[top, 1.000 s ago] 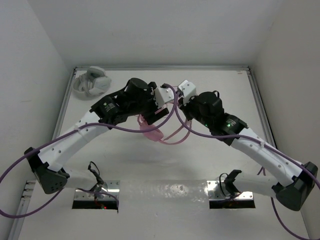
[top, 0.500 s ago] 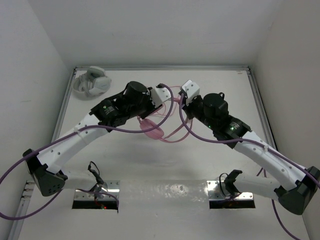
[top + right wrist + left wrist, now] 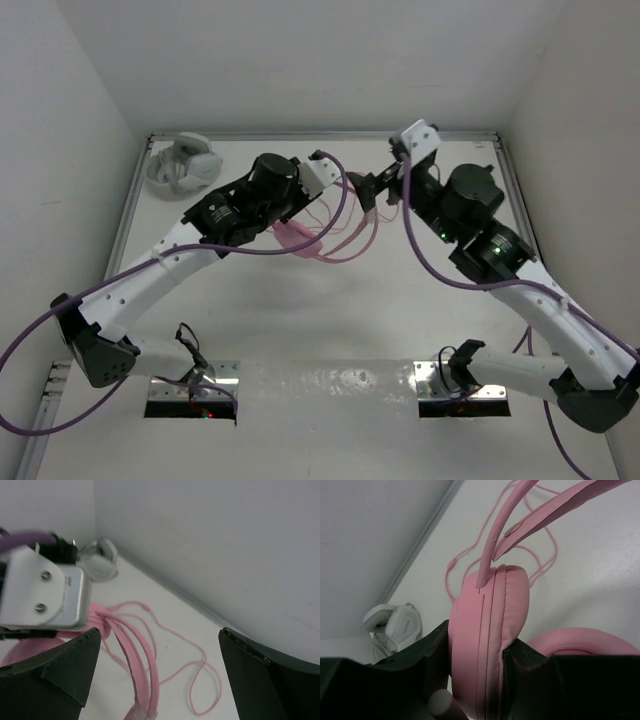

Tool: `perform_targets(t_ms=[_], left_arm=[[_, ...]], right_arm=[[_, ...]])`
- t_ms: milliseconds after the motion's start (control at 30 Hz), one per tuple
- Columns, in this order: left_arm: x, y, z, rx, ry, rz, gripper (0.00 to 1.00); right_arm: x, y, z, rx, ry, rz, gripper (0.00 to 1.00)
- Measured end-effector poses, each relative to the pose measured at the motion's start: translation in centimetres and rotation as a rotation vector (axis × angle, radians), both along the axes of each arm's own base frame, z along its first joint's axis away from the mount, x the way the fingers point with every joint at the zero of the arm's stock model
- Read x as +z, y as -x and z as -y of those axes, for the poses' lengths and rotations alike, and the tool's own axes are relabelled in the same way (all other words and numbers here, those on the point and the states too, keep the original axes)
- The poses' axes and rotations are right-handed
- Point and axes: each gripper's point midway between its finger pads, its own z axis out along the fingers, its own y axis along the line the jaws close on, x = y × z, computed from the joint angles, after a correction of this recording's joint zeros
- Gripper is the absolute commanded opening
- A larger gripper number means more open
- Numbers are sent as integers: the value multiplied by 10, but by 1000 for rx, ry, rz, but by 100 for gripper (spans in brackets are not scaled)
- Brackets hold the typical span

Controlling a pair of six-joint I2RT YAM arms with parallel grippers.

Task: Wrap the headphones

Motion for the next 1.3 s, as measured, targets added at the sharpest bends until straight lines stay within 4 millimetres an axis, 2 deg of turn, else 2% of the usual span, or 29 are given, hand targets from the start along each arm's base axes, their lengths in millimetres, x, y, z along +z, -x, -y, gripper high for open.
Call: perform_targets(t_ms=[133,200,267,300,333,367,400,467,500,567,700,767,833,900,967,1000,1100,1167,1300], left_arm=[[13,-16,-15,88,9,60,0],[15,-20,-21,114,8,68,0],[20,-21,-24,122,14,70,0],[25,-22,-24,120,21,76,0],[33,-22,-23,111,37,86,0],[43,-22,-20,96,57,100,0],[54,-21,-16,73,82,116,0],[75,-16,-9,20,132,148,0],[84,-12,-6,-7,155,161,0],[99,1,-5,-65,197,181,0],[121,22,-6,-131,262,199,0],[132,25,-5,-138,293,212,0],[141,24,-8,-118,311,226,0],[152,20,-11,-90,320,252,0],[167,14,-15,-57,327,287,0],[174,11,-16,-44,330,302,0],[194,4,-16,-20,342,348,0],[204,1,-16,-14,348,369,0],[213,-2,-16,-5,353,383,0]], right_arm=[[70,21,22,-9,-103,133,97],[95,40,40,-14,-143,194,66],[108,56,58,-34,-168,235,35],[112,61,68,-55,-187,248,25],[112,66,79,-85,-199,259,29],[106,67,86,-112,-202,255,40],[95,64,90,-139,-192,241,63],[60,51,87,-170,-137,177,74],[39,42,83,-179,-94,142,78],[-18,19,78,-194,6,28,80],[-113,-21,97,-203,32,-177,83],[-156,-28,102,-170,9,-259,83],[-183,-25,83,-63,-16,-302,83],[-201,-19,54,56,-46,-313,84],[-218,-4,14,188,-34,-299,92],[-224,5,-6,252,-18,-284,96],[-229,20,-63,389,-8,-205,98],[-228,5,-83,378,-28,-145,98],[-216,-56,-105,241,-98,-46,99]])
